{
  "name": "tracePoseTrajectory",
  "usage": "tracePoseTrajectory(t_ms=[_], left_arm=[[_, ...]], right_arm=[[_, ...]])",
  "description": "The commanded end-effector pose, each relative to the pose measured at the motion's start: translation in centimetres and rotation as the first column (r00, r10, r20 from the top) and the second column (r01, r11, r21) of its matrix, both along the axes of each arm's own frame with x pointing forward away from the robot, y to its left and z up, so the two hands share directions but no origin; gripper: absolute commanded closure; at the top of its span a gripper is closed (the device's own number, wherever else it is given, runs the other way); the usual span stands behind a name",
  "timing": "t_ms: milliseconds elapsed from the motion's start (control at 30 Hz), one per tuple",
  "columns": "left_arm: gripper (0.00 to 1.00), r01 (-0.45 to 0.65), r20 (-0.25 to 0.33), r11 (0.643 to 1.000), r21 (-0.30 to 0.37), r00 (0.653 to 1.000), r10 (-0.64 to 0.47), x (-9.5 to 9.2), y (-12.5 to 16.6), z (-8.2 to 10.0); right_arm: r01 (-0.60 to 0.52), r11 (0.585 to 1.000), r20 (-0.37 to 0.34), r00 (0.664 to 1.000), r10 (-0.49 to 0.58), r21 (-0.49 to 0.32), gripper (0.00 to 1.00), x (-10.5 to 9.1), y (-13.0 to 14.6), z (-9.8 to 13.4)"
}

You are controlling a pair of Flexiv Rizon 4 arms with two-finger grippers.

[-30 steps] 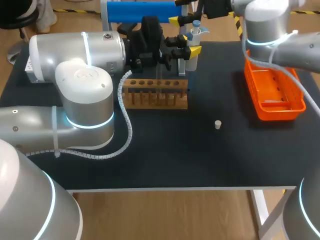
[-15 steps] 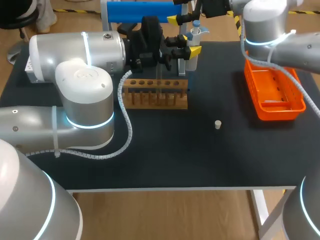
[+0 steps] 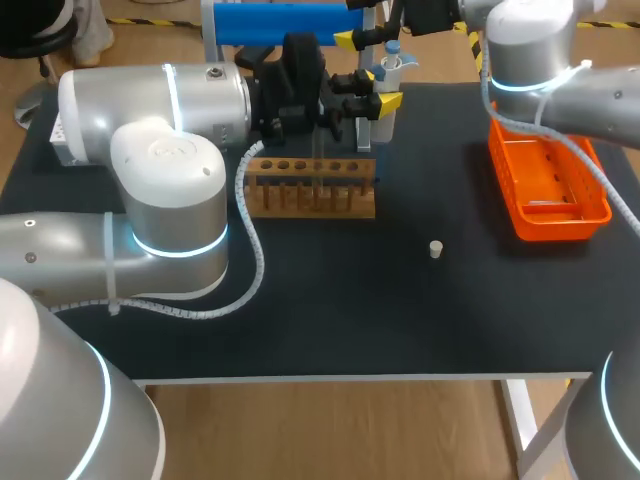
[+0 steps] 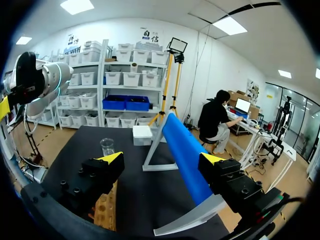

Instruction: Invert the test tube, pick up the pipette, mount the tip to pipette, aspirate from beaker and dispense into the tube, eject the tip, return the pipette, and cap with the stopper.

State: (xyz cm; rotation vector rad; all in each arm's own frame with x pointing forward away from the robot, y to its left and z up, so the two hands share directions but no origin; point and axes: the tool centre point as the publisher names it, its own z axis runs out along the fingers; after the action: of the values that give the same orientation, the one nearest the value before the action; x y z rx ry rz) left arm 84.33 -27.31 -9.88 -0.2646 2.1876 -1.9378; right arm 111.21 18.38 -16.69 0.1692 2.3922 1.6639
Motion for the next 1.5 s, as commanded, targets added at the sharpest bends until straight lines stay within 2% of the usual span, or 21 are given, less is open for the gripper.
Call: tracePoseTrajectory(t_ms=[33,300,567,867,1033,1233,1500], left_arm=[[1.00,-0.015,-0.012,0.999,0.033,1.000,0.016,-0.8,0.9,0.4],[1.00,-0.099,-0.055,0.991,0.089,0.993,0.104,-1.8,5.5,-0.1],[1.00,-0.199,-0.108,0.968,0.153,0.970,0.217,-0.4,11.1,-1.1],[1.00,-0.347,-0.134,0.923,0.167,0.919,0.370,3.0,15.6,-2.7],[1.00,-0.430,-0.121,0.885,0.176,0.883,0.453,5.2,17.2,-2.9],[1.00,-0.515,-0.112,0.831,0.210,0.832,0.544,8.0,18.8,-3.1],[1.00,-0.576,-0.109,0.783,0.234,0.785,0.610,11.8,19.7,-3.2]], right_arm=[[-0.003,1.000,-0.002,1.000,0.003,-0.003,0.00,0.1,-0.1,0.1],[-0.003,1.000,-0.002,1.000,0.003,-0.003,0.00,0.1,-0.1,0.1],[-0.003,1.000,-0.002,1.000,0.003,-0.003,0.00,0.1,-0.1,0.1],[-0.003,1.000,-0.002,1.000,0.003,-0.003,0.00,0.1,-0.1,0.1],[-0.003,1.000,-0.002,1.000,0.003,-0.003,0.00,0.1,-0.1,0.1],[-0.003,1.000,-0.002,1.000,0.003,-0.003,0.00,0.1,-0.1,0.1],[-0.003,1.000,-0.002,1.000,0.003,-0.003,0.00,0.1,-0.1,0.1]])
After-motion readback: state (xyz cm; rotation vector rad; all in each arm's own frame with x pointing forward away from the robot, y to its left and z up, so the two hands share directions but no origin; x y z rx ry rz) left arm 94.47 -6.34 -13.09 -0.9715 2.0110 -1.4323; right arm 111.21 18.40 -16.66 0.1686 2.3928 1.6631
